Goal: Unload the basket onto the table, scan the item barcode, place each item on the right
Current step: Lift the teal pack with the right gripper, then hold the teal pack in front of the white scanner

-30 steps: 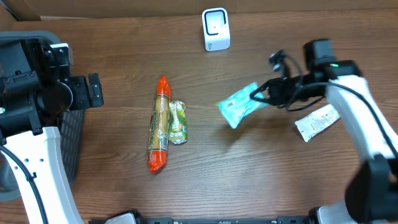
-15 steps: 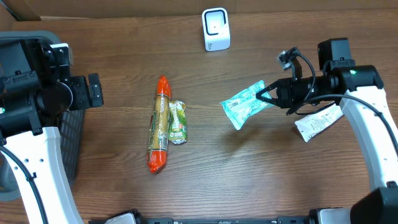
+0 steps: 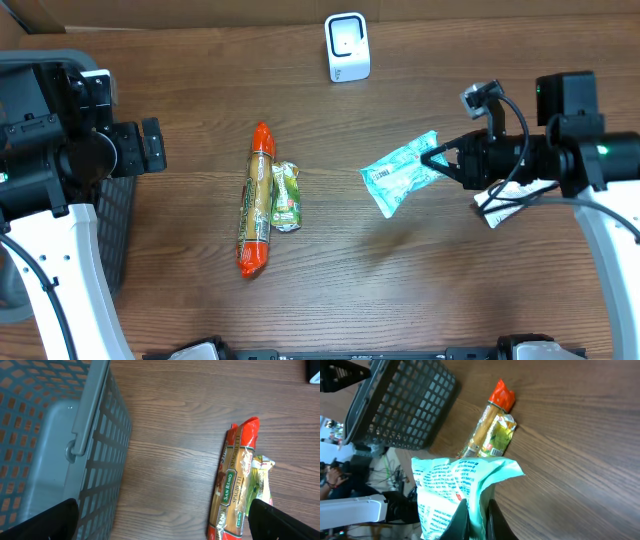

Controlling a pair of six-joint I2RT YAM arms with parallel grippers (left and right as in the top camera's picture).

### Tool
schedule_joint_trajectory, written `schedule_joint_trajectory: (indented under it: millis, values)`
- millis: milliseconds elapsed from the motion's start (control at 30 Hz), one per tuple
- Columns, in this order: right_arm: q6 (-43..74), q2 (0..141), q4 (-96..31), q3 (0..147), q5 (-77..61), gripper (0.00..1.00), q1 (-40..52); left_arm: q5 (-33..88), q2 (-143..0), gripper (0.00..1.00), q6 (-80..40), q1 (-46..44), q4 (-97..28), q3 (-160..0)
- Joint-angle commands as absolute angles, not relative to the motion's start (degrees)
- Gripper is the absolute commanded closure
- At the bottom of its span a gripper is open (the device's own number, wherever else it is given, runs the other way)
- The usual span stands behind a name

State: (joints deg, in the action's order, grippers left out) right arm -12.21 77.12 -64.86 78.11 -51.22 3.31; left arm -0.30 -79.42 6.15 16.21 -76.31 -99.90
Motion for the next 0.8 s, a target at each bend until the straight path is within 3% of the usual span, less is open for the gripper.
schedule_joint_trajectory:
  millis: [0,267,467,533,767]
  values:
    - [-11.5,73.9,-63.3,80.0,-48.8,0.96,3.1,-0.6,-79.4,0.00,7.0,16.1,-76.3,-100.3]
    - [1.1,73.7,-54.6,80.0,-24.0,0.96,9.5,-0.6,-79.4,0.00,7.1,16.1,-76.3,-100.3]
    - [7.7,80.7,-40.8,80.0,12.7,0.96,23.0,-0.6,-79.4,0.01,7.1,16.1,-76.3,-100.3]
    - [-0.1,86.1,-32.0,80.0,23.2,0.96,27.8,-0.6,-79.4,0.00,7.1,16.1,-76.3,-100.3]
    - [-33.5,99.2,-6.7,80.0,31.4,0.96,30.9,-0.6,-79.4,0.00,7.1,16.1,-76.3,-100.3]
